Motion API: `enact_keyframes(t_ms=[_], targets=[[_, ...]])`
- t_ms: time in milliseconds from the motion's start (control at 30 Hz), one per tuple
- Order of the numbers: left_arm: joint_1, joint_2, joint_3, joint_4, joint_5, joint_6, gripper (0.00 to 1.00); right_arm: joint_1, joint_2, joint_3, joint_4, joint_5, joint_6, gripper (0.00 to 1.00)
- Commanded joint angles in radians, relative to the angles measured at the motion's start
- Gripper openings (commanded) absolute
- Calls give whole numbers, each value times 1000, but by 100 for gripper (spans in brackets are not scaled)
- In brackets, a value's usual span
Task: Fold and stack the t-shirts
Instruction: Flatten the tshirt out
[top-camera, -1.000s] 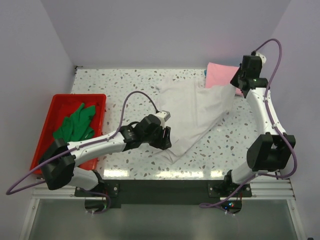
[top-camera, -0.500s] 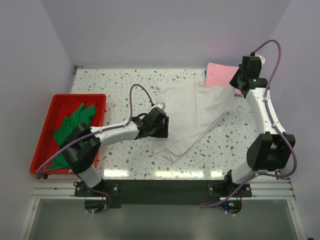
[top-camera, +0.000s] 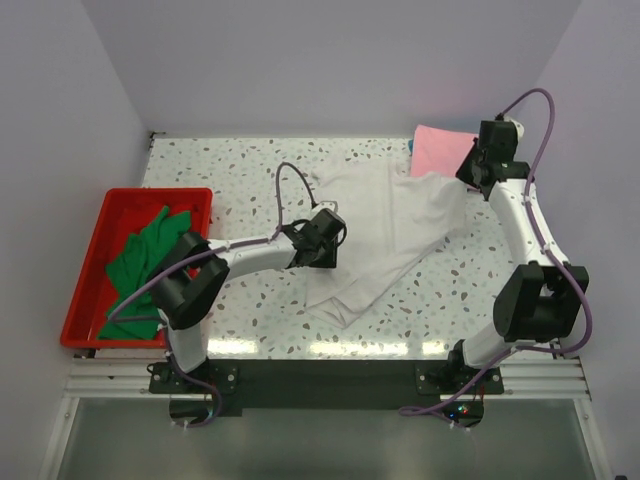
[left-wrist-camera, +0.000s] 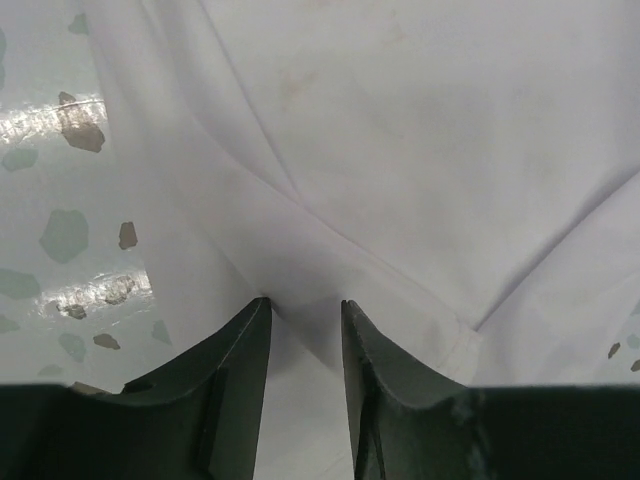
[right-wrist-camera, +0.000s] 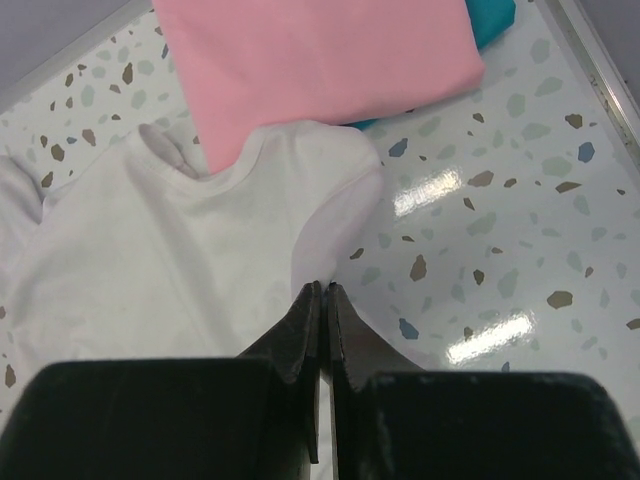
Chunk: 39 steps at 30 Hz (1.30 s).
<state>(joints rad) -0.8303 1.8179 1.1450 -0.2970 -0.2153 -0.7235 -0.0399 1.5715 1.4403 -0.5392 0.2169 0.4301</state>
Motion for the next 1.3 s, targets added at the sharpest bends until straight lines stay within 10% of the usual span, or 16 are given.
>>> enact_keyframes(t_ms=[0, 233, 733, 833, 933, 1267], targets=[[35, 27, 51, -18, -30, -7, 37, -3, -21, -9, 31, -7, 12, 0], [180, 31, 104, -36, 4, 29, 0, -15, -60, -29, 21, -11, 15, 0], [600, 224, 567, -154, 146, 110, 0, -60, -169, -170, 41, -19, 55, 0], [623, 248, 622, -175, 206, 137, 17, -63, -166, -193, 59, -66, 65, 0], [614, 175, 515, -134, 192, 130, 54, -61, -151, -230, 84, -93, 78, 0], [415, -228, 2, -85, -87, -101, 44, -61, -111, -291, 143, -142, 104, 0]])
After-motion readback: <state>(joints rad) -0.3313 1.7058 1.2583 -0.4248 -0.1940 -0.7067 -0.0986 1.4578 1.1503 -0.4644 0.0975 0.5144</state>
